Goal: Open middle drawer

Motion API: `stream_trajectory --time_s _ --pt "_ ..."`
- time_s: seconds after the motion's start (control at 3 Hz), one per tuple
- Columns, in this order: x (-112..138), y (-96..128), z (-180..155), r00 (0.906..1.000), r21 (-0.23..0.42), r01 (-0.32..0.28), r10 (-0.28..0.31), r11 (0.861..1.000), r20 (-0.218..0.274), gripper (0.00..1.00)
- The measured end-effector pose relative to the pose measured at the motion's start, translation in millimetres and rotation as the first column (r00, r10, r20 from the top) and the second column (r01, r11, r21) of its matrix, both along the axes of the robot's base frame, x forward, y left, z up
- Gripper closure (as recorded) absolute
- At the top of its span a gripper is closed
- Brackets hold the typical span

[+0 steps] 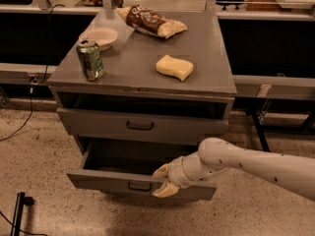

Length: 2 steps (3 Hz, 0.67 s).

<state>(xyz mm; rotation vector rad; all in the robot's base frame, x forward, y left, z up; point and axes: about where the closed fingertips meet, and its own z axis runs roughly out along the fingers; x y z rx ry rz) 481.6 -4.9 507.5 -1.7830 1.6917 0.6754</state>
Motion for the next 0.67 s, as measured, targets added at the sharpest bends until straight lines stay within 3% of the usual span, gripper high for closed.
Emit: stream_trajectory --time_s 0.33,0.67 --pt "46 -12 1 0.9946 0.016 0.102 -0.102 0.995 0.019 0.76" --pt "88 -19 -5 0.9806 0.029 0.193 -0.194 0.981 0.030 0.98"
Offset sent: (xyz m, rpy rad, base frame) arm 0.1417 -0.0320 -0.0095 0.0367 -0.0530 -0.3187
